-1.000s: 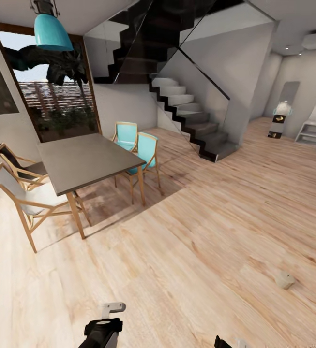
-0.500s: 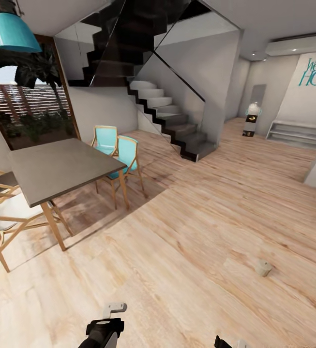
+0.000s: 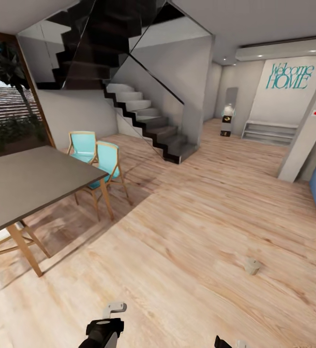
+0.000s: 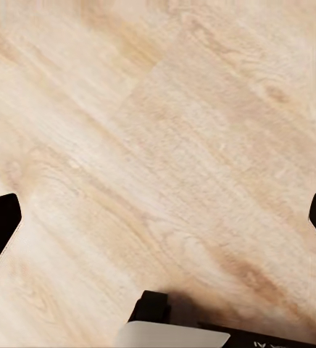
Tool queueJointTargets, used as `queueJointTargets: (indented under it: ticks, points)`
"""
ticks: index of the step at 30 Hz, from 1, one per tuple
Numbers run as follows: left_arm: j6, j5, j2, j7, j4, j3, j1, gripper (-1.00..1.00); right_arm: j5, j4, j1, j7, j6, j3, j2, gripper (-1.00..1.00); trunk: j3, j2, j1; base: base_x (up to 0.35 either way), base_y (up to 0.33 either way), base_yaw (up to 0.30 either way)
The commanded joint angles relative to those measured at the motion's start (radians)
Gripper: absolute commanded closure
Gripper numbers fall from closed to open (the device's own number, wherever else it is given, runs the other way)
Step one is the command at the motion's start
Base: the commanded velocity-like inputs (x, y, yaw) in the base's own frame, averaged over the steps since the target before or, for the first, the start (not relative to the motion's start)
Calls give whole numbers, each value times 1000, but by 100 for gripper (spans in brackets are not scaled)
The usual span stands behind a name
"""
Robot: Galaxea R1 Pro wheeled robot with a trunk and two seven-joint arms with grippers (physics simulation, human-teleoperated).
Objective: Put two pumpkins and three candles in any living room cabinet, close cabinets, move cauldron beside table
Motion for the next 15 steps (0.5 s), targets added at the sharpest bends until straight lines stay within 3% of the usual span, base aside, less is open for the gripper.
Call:
queueJointTargets:
  ticks: [1, 15]
  points:
    - [3, 10, 1, 9, -2, -4, 0, -100, -6, 0, -1, -6, -4, 8, 0, -100, 0, -1, 0, 234, 115, -264]
    - [3, 10, 1, 9, -2, -4, 0, -100, -8, 0, -1, -6, -4, 7, -1, -100, 8, -1, 0, 224, 72, -271]
